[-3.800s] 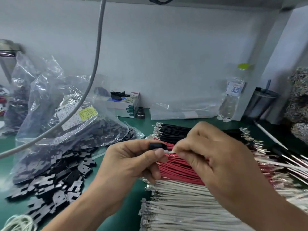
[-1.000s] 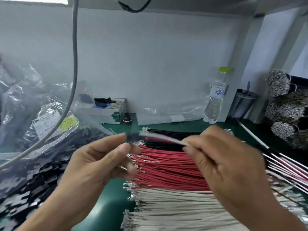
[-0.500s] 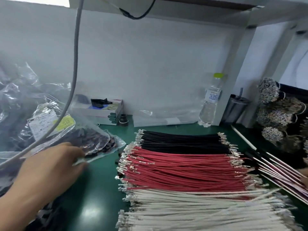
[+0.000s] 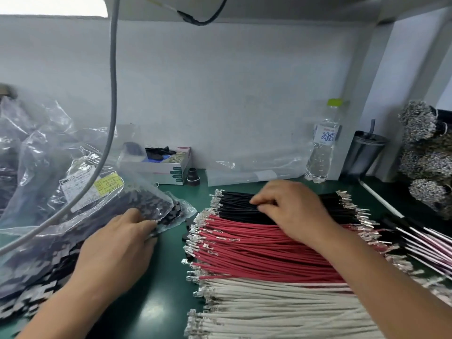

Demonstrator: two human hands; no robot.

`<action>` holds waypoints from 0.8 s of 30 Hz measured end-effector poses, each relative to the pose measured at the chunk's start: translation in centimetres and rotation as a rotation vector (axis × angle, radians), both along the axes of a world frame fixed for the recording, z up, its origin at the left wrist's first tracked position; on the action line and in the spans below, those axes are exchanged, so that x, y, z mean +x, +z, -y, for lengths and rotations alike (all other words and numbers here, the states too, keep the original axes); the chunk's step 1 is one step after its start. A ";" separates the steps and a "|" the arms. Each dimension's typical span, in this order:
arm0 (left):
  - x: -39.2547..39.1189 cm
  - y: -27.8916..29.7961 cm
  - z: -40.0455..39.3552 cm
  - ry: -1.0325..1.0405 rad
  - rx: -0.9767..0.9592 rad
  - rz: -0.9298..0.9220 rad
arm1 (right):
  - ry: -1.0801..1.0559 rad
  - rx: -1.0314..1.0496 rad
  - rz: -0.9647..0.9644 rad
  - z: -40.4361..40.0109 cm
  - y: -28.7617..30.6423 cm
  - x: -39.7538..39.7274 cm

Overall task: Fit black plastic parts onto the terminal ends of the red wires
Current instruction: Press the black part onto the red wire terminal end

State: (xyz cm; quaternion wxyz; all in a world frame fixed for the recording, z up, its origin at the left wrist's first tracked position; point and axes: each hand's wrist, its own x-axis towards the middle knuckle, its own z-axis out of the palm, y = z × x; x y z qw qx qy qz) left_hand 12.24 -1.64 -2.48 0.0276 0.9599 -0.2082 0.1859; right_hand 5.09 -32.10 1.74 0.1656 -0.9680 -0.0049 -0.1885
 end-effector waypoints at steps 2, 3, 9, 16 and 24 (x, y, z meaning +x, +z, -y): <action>0.1 -0.3 0.0 -0.010 0.008 -0.008 | 0.044 -0.035 -0.101 -1.2 -0.7 2.4; 0.2 -0.2 -0.1 -0.023 -0.016 -0.018 | 0.048 -0.031 -0.136 -1.4 -0.9 3.2; 0.5 0.7 -1.3 0.010 -0.111 -0.003 | 0.016 -0.148 -0.108 -0.9 -0.6 3.9; 0.4 2.0 -3.1 0.120 0.039 -0.016 | 0.041 -0.164 -0.180 -1.0 -0.3 3.3; 0.4 2.6 -3.3 0.144 0.197 -0.234 | 0.011 -0.164 -0.079 -1.1 1.3 2.3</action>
